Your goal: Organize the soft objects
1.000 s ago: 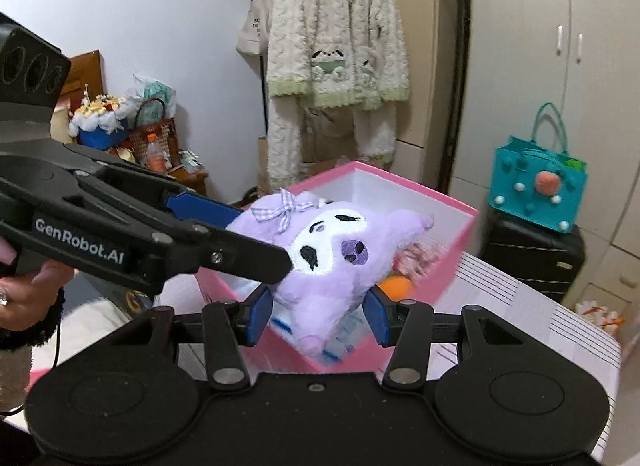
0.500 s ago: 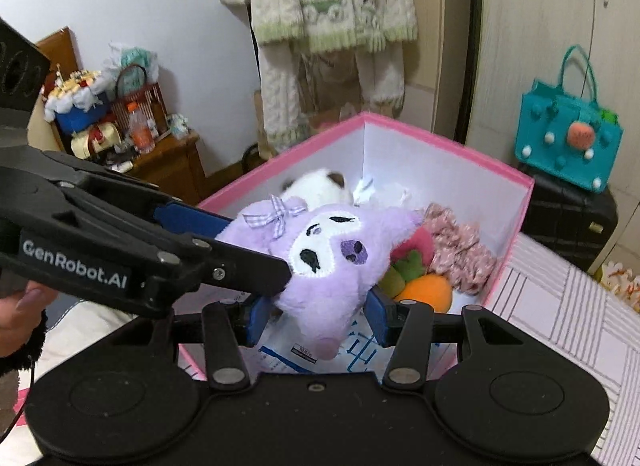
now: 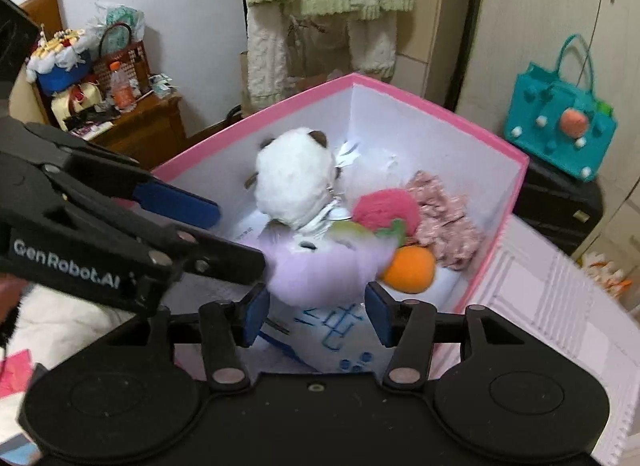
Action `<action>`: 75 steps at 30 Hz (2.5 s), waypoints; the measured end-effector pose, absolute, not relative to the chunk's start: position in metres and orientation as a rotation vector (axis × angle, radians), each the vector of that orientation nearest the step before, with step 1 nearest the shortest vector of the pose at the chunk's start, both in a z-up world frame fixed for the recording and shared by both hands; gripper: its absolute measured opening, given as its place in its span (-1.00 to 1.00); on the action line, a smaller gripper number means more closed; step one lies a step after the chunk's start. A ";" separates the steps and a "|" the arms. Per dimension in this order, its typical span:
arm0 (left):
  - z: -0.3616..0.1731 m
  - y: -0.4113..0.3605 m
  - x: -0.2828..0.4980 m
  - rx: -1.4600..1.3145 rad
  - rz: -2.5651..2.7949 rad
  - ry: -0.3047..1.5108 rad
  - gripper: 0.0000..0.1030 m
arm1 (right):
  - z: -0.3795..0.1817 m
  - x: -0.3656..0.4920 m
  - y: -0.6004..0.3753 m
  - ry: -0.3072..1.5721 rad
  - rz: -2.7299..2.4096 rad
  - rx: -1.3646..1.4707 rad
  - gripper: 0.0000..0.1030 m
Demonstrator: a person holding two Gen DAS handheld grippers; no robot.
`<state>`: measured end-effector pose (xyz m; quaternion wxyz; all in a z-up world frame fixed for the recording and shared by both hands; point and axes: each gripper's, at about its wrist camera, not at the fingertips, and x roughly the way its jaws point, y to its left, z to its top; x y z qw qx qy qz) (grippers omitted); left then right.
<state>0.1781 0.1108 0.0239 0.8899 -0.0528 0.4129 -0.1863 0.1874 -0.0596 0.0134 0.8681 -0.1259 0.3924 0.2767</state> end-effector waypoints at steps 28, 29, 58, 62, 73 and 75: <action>0.098 0.079 0.071 0.010 -0.451 0.645 0.84 | 0.090 0.060 -0.147 0.581 0.346 -0.174 0.85; 0.099 0.078 0.068 0.014 -0.458 0.639 0.85 | 0.093 0.053 -0.150 0.565 0.342 -0.169 0.85; 0.069 0.042 0.031 0.104 -0.196 0.628 1.00 | 0.068 -0.019 -0.175 0.523 0.128 -0.016 0.91; 0.066 0.043 0.029 0.102 -0.196 0.653 1.00 | 0.066 -0.022 -0.176 0.524 0.118 -0.015 0.96; 0.062 0.049 0.024 0.087 -0.161 0.655 1.00 | 0.060 -0.029 -0.178 0.536 0.043 -0.006 0.96; 0.061 0.050 0.025 0.089 -0.151 0.654 1.00 | 0.060 -0.029 -0.178 0.542 0.023 -0.006 0.96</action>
